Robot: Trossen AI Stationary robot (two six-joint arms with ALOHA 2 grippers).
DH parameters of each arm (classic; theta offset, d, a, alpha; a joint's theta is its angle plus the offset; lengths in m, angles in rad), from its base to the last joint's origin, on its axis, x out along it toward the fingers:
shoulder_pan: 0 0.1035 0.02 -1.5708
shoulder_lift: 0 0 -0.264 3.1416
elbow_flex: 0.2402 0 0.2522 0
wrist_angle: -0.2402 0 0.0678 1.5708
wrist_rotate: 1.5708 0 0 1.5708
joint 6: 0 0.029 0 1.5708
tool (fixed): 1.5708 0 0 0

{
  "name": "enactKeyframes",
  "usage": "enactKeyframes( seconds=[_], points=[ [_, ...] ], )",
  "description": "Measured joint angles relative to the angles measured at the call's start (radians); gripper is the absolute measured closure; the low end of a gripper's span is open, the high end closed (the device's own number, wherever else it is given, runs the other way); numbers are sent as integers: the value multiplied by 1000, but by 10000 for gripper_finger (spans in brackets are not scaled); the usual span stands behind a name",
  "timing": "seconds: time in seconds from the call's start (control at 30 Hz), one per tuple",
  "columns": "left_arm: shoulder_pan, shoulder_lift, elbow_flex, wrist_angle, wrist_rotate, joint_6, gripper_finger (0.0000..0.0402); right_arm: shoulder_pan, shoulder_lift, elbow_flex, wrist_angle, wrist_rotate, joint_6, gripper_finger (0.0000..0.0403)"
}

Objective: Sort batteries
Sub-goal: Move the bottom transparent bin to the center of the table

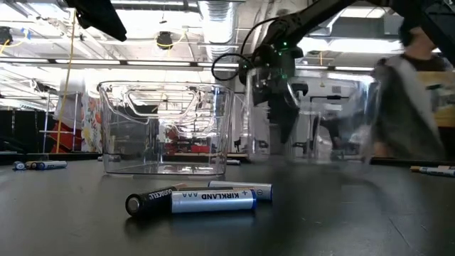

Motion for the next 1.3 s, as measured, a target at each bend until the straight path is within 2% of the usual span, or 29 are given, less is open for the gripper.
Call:
enactKeyframes(
  seconds=[0.2,0.93,1.3],
  points=[
    [0,0,0,1,0,3,285,0,0,-48,17,0,4,402],
    [0,0,0,0,0,2,285,7,0,-47,37,40,-6,402],
    [0,0,0,0,0,4,285,23,0,-47,38,40,-6,357]
  ],
)
